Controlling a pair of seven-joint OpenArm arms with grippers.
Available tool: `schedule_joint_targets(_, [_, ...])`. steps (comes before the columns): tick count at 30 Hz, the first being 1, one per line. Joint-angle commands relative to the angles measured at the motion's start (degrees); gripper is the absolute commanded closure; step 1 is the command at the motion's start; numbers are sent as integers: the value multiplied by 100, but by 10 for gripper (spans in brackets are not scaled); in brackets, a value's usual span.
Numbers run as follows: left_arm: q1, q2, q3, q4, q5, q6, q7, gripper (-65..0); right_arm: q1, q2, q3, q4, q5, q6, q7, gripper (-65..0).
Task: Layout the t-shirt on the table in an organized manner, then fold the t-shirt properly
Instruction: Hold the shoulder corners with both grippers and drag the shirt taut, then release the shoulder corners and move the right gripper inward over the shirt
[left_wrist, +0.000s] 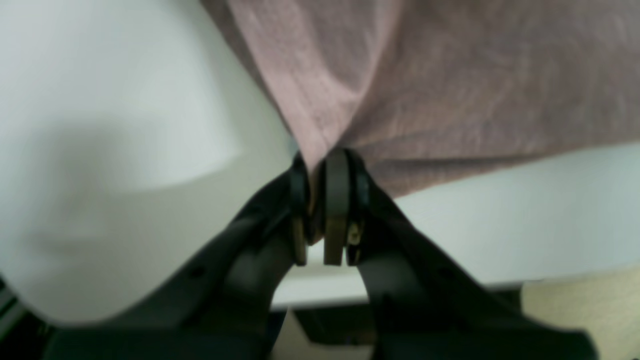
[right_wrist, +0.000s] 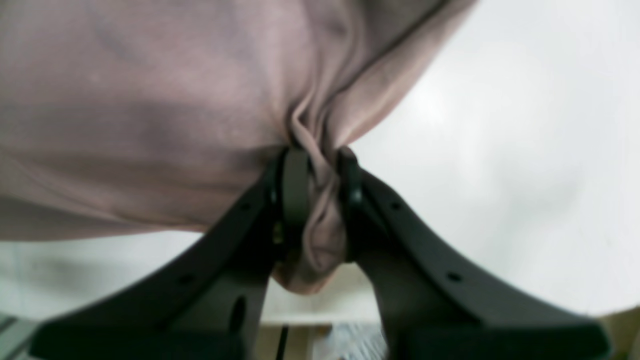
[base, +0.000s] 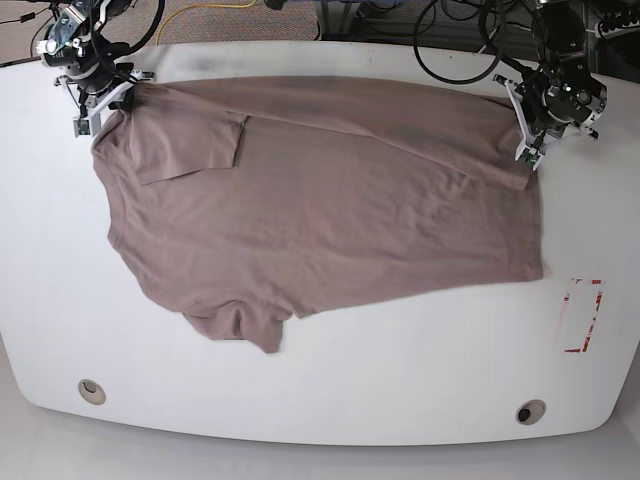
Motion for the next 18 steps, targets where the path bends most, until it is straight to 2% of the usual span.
schedule_joint_targets(1, [153, -140, -7, 158, 72, -6, 113, -21, -101, 85, 43, 248, -74, -18, -101, -79])
schedule_joint_targets(7, [328, -245, -7, 185, 99, -6, 113, -22, -162, 85, 43, 477, -83, -18, -321, -79])
schedule_joint_targets(18, [539, -403, -191, 194, 81, -6, 113, -25, -250, 85, 43, 494, -74, -18, -330, -86])
